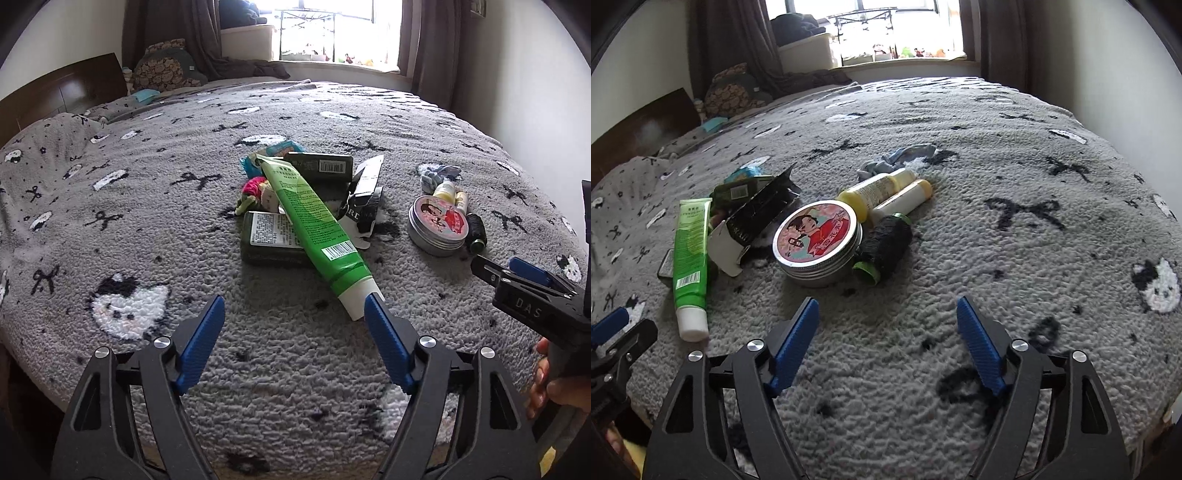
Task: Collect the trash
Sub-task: 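Grasp the green tube with the left gripper while the right grasps the black spool, then carry the green tube and black spool down beside the bed toward the bin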
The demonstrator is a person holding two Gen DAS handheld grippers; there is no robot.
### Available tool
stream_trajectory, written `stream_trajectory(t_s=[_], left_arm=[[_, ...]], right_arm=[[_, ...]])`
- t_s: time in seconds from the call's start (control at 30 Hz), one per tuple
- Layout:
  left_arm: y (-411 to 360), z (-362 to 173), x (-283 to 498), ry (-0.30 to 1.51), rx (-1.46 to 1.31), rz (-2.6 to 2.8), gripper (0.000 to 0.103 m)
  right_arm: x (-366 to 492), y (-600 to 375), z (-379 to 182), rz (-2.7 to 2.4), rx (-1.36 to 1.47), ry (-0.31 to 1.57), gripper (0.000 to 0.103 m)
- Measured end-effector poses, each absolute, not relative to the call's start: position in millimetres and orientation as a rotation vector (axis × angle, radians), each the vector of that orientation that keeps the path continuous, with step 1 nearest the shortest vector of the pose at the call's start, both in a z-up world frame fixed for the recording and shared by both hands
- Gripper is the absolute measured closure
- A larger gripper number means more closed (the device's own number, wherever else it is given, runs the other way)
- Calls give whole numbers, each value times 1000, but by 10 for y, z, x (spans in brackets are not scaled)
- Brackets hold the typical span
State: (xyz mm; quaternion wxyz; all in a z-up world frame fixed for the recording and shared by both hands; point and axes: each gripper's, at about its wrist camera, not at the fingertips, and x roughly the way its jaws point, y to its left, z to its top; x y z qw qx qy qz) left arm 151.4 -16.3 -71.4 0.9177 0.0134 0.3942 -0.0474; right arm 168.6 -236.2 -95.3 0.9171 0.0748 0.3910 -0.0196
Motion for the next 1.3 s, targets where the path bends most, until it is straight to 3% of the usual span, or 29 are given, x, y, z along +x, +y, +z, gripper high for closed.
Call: stream_trajectory(t_s=[0.37,0.5,0.6,0.9,0.97,1.3], left_arm=[[-292,-857,1955,866,-43,-157,33],[-389,-971,2067,909,-61,-194,44],[-427,-1036,2125,905,-45,-168,52],[-425,-1058,2133,910,-24,-154,69],[-431,-1045,2075,907,-5,-158,70],[-357,-983,1574,882,-5,-205,73]], right_arm=[[2135,-2394,-1008,-81,129,819,41],[2256,-2440,-1042,-77,130,831,48],[2266,-2438,-1044,-67,129,829,62],[2179,-2391,-1038,-66,87,837,63],[2110,-2384,-1022,-59,78,833,76],[1618,-2323,-953,-16,47,819,77]])
